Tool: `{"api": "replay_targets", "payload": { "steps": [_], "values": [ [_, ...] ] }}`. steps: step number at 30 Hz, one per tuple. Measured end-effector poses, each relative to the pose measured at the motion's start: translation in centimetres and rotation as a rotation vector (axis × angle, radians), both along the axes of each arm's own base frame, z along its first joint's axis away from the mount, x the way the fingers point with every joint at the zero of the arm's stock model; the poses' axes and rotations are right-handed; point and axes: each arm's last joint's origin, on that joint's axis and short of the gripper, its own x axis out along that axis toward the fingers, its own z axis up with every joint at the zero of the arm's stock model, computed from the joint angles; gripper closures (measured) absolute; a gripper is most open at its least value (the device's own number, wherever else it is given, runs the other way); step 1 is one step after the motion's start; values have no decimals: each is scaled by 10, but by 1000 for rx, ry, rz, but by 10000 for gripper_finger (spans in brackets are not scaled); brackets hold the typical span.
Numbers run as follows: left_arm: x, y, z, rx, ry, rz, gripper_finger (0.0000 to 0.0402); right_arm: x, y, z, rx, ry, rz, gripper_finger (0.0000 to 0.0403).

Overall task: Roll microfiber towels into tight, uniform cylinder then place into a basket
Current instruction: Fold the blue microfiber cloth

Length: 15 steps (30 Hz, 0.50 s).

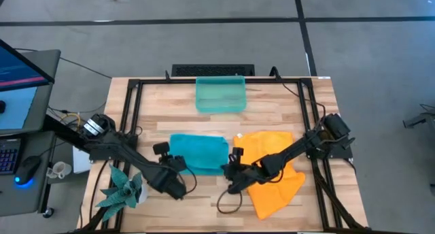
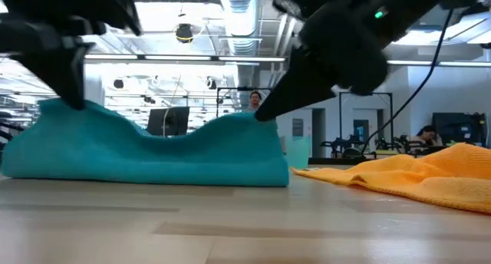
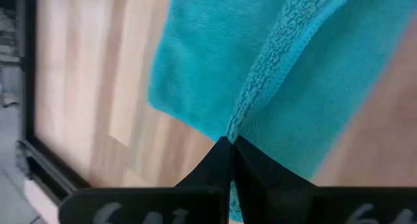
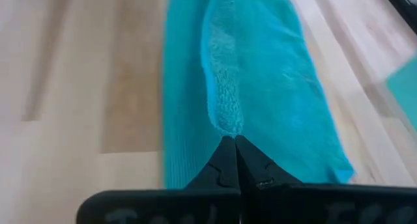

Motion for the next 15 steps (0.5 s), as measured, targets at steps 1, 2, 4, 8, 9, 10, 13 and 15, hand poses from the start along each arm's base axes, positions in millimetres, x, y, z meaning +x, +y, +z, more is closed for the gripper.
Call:
{"api": "replay_targets", "payload": {
  "steps": [1, 2, 4, 8, 9, 10, 13, 15],
  "values": [
    [2, 4, 0, 10, 4, -1, 402, 1, -5, -1, 2, 6, -18, 403],
    [4, 7, 0, 18, 4, 0, 402, 2, -9, -1, 6, 12, -35, 403],
    [9, 16, 1, 36, 1, 13, 402, 4, -16, -2, 10, 21, -64, 403],
    [16, 30, 1, 54, -2, 54, 402, 8, -27, -4, 42, 33, -92, 403],
    [17, 33, 1, 58, 2, 56, 402, 9, -29, -5, 40, 40, -97, 403],
    [19, 36, 1, 59, 9, 58, 402, 9, -31, -7, 37, 50, -104, 403],
    [22, 46, 1, 62, 17, 83, 401, 9, -38, -11, 53, 72, -154, 403],
    [25, 52, 1, 63, 18, 105, 401, 8, -43, -12, 57, 80, -195, 403]
  ]
}}
